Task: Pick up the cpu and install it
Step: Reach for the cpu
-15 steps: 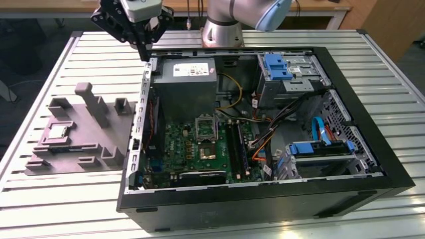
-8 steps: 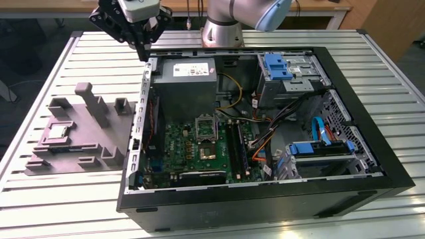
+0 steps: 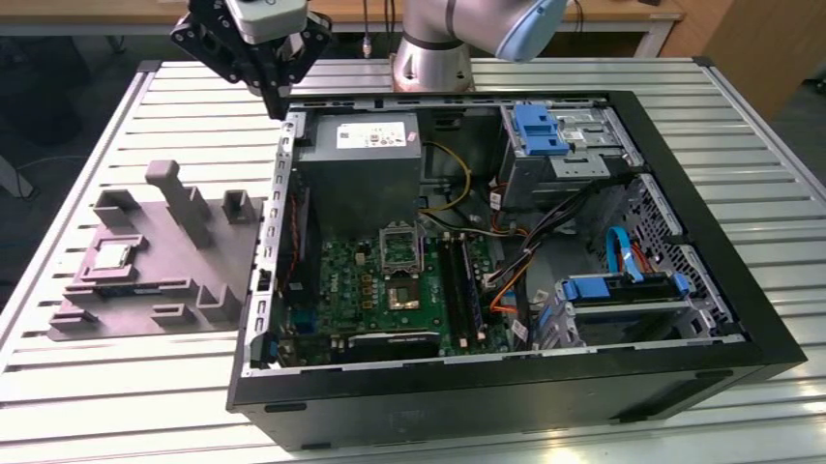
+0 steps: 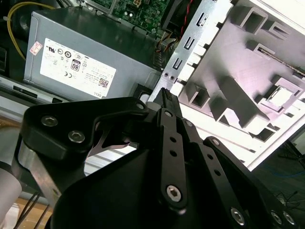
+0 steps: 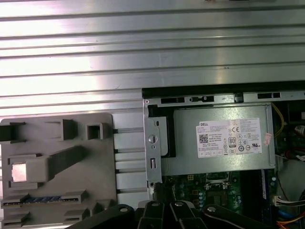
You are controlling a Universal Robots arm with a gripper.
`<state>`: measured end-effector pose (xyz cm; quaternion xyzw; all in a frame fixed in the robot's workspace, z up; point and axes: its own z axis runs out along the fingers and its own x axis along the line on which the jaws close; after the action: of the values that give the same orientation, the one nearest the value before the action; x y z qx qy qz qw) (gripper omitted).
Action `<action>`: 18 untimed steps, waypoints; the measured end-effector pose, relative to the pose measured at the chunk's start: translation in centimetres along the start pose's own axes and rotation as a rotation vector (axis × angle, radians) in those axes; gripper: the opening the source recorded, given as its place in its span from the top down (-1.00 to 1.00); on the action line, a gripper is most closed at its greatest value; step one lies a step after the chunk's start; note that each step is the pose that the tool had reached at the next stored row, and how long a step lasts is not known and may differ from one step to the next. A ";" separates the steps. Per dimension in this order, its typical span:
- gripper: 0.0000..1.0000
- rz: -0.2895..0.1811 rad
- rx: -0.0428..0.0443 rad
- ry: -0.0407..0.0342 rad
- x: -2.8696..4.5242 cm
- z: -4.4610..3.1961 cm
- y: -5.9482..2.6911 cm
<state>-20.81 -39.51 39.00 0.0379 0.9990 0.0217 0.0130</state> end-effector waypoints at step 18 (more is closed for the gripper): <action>0.79 0.000 0.0000 0.0000 0.60 -0.01 -0.04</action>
<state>-21.41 -39.51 38.99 0.0379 0.9990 0.0217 0.0130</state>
